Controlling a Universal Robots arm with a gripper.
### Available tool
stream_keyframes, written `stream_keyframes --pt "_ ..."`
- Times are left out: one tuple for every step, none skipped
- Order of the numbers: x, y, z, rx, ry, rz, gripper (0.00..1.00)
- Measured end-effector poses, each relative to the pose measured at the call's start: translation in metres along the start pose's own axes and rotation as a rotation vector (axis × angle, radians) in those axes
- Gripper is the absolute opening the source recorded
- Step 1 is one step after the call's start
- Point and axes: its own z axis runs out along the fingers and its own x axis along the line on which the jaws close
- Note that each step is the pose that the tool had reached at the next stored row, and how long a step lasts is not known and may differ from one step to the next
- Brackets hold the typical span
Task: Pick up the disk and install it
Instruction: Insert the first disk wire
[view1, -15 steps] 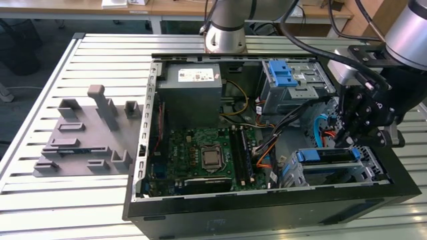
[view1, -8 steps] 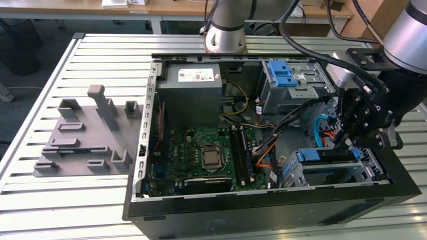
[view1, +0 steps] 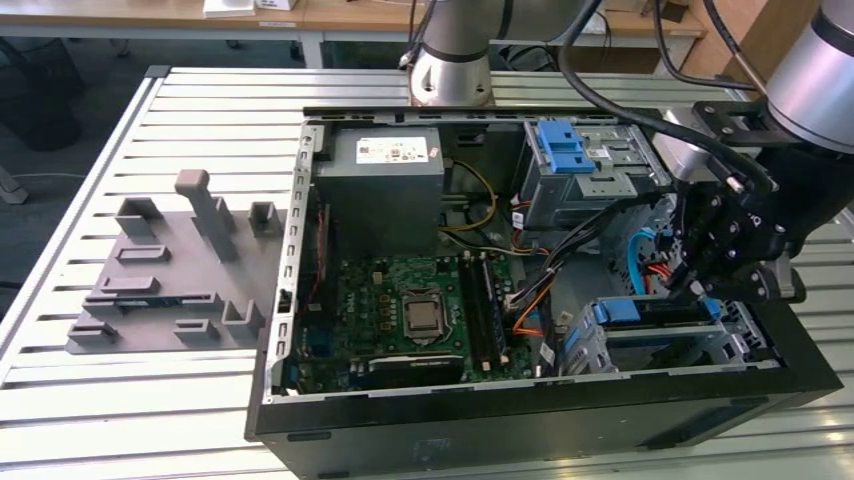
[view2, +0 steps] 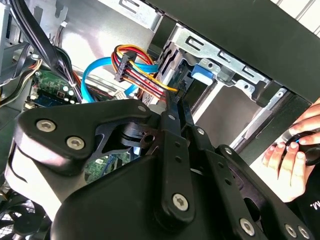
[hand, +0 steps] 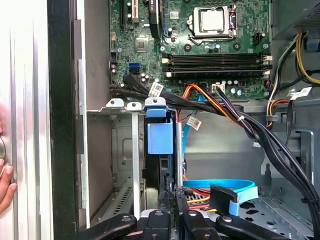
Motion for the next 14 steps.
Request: stream_keyframes --pt "0.0002 0.0000 0.0001 0.0000 0.0001 0.000 0.16" --pt "0.0003 0.0000 0.0002 0.0000 0.0000 0.000 0.16" --pt "0.0007 0.0001 0.0009 0.0000 0.0000 0.000 0.16" --pt "0.0007 0.0001 0.0017 0.0000 0.0000 0.000 0.16" --pt "0.0007 0.0001 0.0019 0.0000 0.0000 0.000 0.16" --pt "0.0007 0.0001 0.0020 0.0000 0.0000 0.000 0.16" --pt "0.0007 0.0001 0.0021 0.0000 0.0000 0.000 0.16" --pt "0.0007 0.0001 0.0022 0.0000 0.0001 0.000 0.16" --pt "0.0007 0.0001 0.0024 0.0000 0.0001 0.000 0.16" --pt "0.0007 0.0001 0.0026 0.0000 0.0001 0.000 0.16" --pt "0.0007 0.0001 0.0028 0.0000 0.0001 0.000 0.16" --pt "0.0007 0.0001 0.0030 0.0000 0.0002 0.000 0.16" --pt "0.0007 0.0001 0.0034 0.0000 -0.0003 0.000 0.16" --pt "0.0007 0.0001 0.0036 -0.0001 -0.0003 0.000 0.16"
